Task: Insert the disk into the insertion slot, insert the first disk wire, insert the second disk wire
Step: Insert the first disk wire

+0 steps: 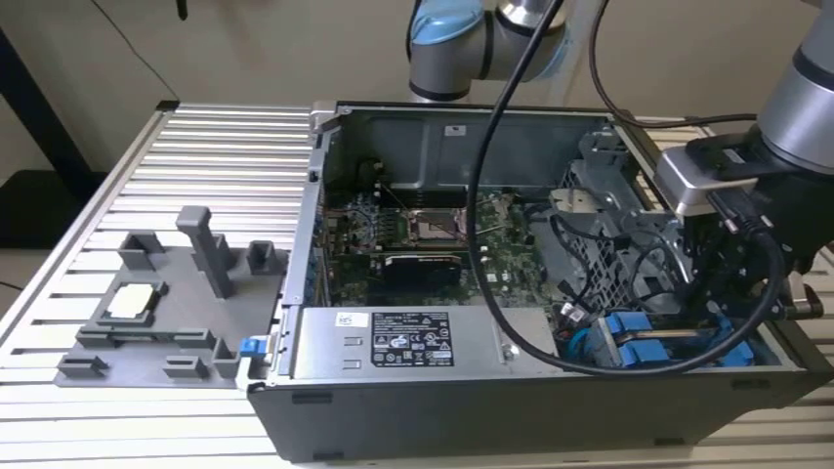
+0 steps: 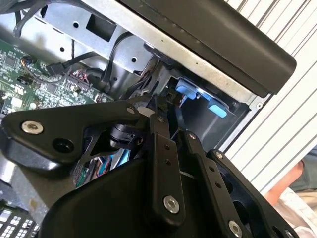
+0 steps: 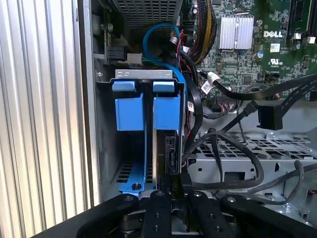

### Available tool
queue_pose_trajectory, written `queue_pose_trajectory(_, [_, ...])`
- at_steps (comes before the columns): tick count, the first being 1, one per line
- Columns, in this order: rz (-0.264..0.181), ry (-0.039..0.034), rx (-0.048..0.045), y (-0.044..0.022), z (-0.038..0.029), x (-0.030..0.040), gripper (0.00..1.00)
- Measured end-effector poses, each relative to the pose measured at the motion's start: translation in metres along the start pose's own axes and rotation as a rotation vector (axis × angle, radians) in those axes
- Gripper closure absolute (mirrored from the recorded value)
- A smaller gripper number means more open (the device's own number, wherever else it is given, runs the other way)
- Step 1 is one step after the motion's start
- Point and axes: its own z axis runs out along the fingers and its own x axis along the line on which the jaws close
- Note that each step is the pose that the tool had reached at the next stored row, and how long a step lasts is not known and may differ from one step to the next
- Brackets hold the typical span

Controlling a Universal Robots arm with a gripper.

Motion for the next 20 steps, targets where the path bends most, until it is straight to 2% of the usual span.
queue_pose_trajectory(2, [0.0, 0.0004, -0.0037, -0.0001, -0.0001, 0.0001, 0.81])
queue_pose_trajectory(8, [0.003, 0.0021, -0.0039, 0.0007, 0.006, 0.0001, 0.81])
queue_pose_trajectory(14, [0.004, -0.0002, -0.0041, 0.0009, 0.0071, 0.0001, 0.81])
queue_pose_trajectory(15, [0.004, 0.0, -0.004, 0.0009, 0.0072, 0.0002, 0.8])
queue_pose_trajectory(16, [0.004, -0.0001, -0.0039, 0.0009, 0.007, 0.0002, 0.73])
queue_pose_trajectory(18, [0.004, -0.0024, -0.0039, 0.0002, 0.0015, 0.0001, 0.73])
queue_pose_trajectory(20, [0.004, -0.0034, -0.0039, -0.0008, -0.0069, 0.0001, 0.73])
